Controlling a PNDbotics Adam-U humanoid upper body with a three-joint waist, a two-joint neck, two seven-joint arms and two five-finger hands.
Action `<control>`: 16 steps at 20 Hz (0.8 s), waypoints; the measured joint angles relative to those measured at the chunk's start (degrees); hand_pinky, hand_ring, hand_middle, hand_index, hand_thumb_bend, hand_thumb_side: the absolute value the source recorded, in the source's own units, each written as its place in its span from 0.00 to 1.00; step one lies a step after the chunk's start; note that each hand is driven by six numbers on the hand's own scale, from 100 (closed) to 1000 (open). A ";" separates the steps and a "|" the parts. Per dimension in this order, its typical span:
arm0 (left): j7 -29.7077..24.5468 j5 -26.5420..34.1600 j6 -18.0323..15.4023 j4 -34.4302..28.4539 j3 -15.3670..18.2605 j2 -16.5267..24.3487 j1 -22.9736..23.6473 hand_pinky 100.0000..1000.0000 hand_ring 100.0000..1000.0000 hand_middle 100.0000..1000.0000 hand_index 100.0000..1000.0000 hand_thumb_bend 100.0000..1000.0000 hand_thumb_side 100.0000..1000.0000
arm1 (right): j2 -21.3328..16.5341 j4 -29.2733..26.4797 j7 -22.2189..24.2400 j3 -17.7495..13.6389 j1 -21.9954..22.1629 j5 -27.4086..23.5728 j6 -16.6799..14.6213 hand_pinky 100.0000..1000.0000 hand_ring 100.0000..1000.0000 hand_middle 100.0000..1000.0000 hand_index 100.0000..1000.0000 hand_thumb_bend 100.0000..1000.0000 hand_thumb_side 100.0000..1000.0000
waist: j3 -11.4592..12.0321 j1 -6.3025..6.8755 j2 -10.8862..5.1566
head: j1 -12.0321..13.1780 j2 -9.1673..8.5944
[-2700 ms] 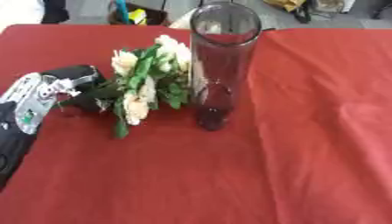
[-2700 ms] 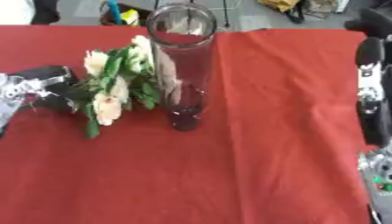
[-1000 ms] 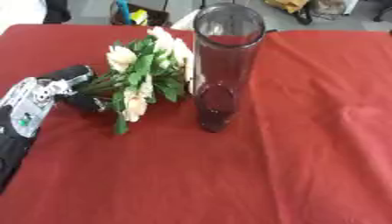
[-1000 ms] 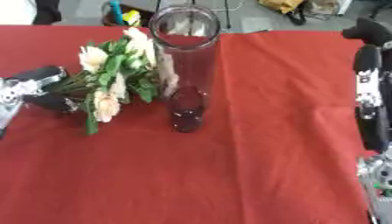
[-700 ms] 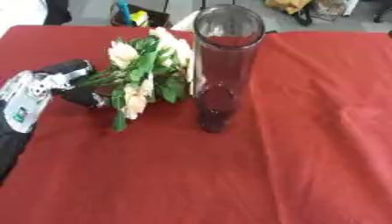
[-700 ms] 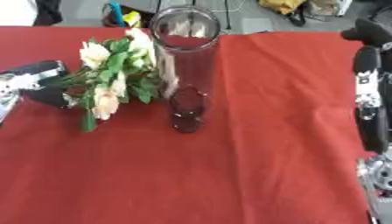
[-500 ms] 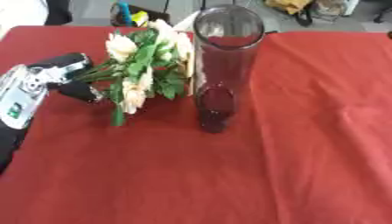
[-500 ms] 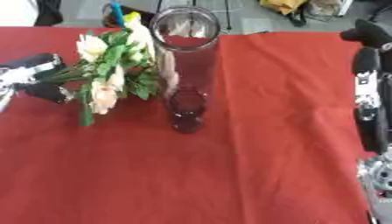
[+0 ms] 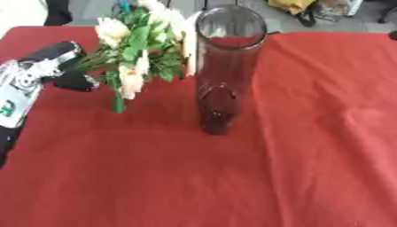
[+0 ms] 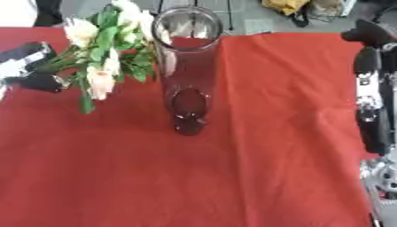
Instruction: Arrange flowers into the vase.
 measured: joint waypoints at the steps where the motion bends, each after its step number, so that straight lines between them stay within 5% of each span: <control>1: 1.18 0.56 0.50 -0.39 0.32 0.00 0.01 0.00 0.00 0.00 0.00 0.03 0.34 | 0.00 0.00 0.01 0.00 0.00 -0.04 -0.01 0.94 0.85 0.69 0.87 0.00 0.99 | 0.00 -0.01 0.00 | -0.01 0.00; 9: 9.33 7.39 4.73 -3.92 2.86 0.20 0.01 0.00 0.00 0.00 0.00 0.00 0.28 | 0.02 0.00 0.05 0.00 0.04 -0.22 -0.05 0.94 0.85 0.69 0.87 0.00 0.99 | 0.03 -0.09 -0.10 | -0.04 0.00; 16: 14.95 13.02 7.24 -6.90 5.02 0.43 -0.15 0.00 0.00 0.00 0.00 0.03 0.33 | 0.11 0.00 0.08 -0.02 0.08 -0.58 -0.15 0.94 0.85 0.69 0.88 0.00 0.99 | 0.01 -0.19 -0.10 | -0.18 0.00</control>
